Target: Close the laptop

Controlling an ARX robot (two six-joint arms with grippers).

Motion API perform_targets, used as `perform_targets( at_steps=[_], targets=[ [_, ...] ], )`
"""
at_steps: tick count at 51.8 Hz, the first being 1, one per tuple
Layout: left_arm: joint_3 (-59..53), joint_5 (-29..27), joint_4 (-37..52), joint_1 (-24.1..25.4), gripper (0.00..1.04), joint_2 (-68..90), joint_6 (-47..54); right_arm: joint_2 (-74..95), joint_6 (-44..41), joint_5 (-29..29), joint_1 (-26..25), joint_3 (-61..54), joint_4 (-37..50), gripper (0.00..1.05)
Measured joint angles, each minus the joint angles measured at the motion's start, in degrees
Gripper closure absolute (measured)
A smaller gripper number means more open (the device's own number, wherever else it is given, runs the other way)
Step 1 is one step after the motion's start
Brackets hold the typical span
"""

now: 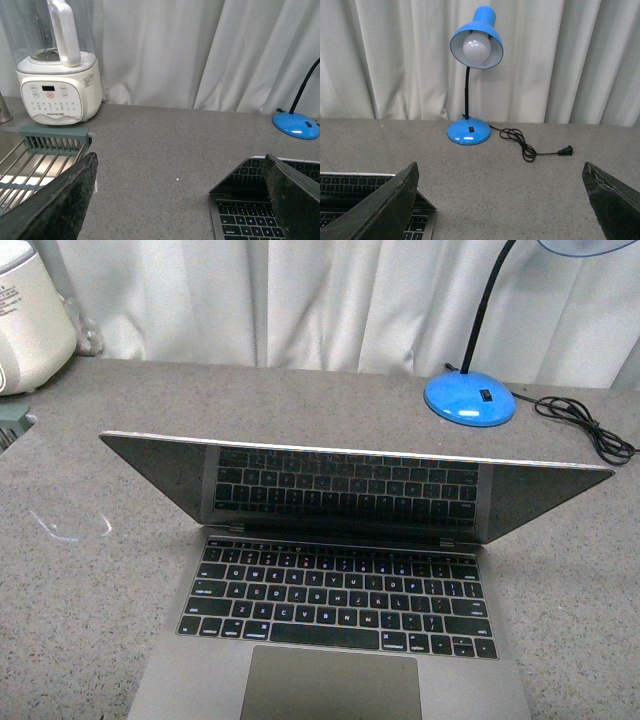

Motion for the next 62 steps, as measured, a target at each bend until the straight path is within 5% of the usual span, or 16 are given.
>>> perform_targets(
  at_steps=[41,51,62],
  targets=[
    [0.0,0.0,0.0,0.0,0.07,0.0,0.0,0.0,0.0,0.0,0.0,0.0,0.0,0.09],
    [0.0,0.0,0.0,0.0,0.38,0.0,0.0,0.0,0.0,0.0,0.0,0.0,0.0,0.37],
    [-0.2,-1.8,0.9,-0.6,0.87,-0.1,-0.8,0.0,-0.3,-0.5,-0.1,0.0,0.2,0.87]
  ],
)
